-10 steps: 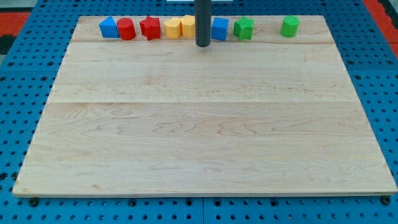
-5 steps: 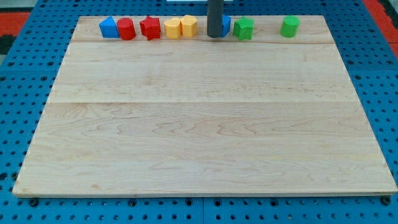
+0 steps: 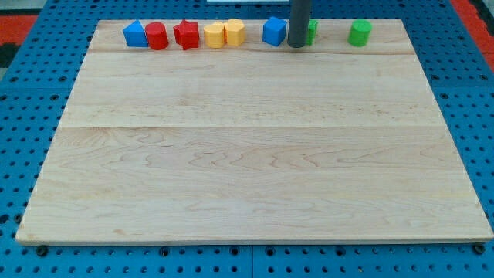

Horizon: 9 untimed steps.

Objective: Arrange the all the blocks in a horizontal line

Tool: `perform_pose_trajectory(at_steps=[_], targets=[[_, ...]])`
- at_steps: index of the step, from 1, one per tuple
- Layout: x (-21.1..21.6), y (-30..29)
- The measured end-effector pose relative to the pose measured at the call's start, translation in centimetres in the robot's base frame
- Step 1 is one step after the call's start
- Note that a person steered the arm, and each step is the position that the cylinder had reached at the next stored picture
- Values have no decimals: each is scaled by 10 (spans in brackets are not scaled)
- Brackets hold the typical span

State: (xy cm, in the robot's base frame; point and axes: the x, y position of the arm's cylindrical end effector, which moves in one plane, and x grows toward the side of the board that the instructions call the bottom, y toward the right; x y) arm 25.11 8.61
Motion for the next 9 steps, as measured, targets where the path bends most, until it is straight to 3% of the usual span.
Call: perform_pose_trajectory(at_steps=[1, 3, 4, 5, 9], targets=[[12, -6], [50, 122], [45, 143], [40, 106], [-5, 129]])
